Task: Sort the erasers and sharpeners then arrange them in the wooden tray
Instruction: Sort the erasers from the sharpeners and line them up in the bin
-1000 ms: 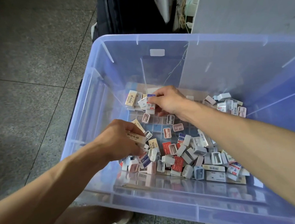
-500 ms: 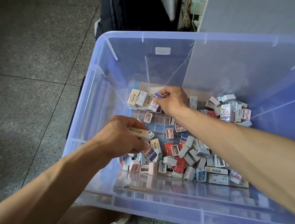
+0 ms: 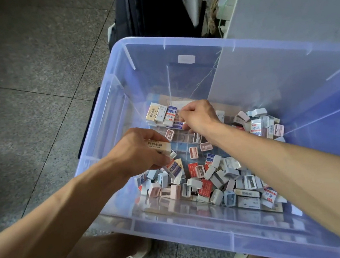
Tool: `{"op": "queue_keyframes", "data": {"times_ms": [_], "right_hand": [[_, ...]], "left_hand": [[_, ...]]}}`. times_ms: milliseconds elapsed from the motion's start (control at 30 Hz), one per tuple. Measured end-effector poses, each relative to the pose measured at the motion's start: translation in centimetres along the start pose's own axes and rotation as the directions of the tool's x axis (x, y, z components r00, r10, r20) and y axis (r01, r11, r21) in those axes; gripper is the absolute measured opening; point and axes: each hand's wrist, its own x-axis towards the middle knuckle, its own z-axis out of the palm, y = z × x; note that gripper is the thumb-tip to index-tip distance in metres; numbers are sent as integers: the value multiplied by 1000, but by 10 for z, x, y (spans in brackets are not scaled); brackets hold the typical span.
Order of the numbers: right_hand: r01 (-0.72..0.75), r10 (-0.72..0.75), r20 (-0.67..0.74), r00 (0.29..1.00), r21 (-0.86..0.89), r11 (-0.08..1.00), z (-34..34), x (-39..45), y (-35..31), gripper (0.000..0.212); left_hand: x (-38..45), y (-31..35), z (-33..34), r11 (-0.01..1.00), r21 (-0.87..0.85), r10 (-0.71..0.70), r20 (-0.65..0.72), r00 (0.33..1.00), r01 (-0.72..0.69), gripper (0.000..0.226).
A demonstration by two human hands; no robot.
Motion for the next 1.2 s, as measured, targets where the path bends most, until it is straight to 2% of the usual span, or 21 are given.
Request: {"op": "queue_keyframes", "data": {"times_ms": [67, 167, 233, 333, 467, 600, 700, 800, 867, 1067, 1200], "right_hand": [[-11, -11, 237, 971, 93, 996, -17, -24, -1, 17], [-109, -3, 501, 866, 194, 975, -39, -57, 1, 24], [-174, 5, 595, 803, 227, 958, -49, -71, 3, 22], [-149, -39, 658, 752, 227, 962, -51, -85, 6, 15], [-81, -54, 577, 815, 206, 975, -46, -89, 7, 17], [-55, -27, 495, 868, 151, 987, -53, -86, 7, 11], [-61, 8, 406, 914, 120, 991, -60, -78, 10, 3], [-82, 52, 281, 958, 97, 992, -67, -67, 13, 4], [-98, 75, 191, 979, 117, 988, -72, -60, 19, 3], [-117, 111, 52, 992, 131, 984, -76, -38, 38, 3], [-110, 108, 27, 994, 126, 986, -70, -31, 41, 12]], "left_hand": [[-1, 3, 1, 999, -29, 20, 2, 1000, -20, 35], [-3, 6, 2, 996, -75, 53, 0, 999, -53, 36], [-2, 7, 3, 989, -136, 65, 2, 998, -64, 36], [-3, 8, 4, 974, -215, 76, 37, 996, -66, 34], [0, 9, 5, 960, -274, 85, 110, 990, -52, 31], [5, 10, 10, 967, -247, 101, 132, 986, -66, 12], [18, 11, 18, 992, -68, 110, 72, 991, -105, 8], [37, 14, 23, 985, 125, 123, -17, 992, -120, 2], [53, 18, 28, 968, 225, 134, -72, 988, -115, 12], [106, 16, 35, 931, 328, 222, -170, 960, -157, 23], [128, 15, 41, 848, 469, 370, -193, 909, -246, 19]]}}
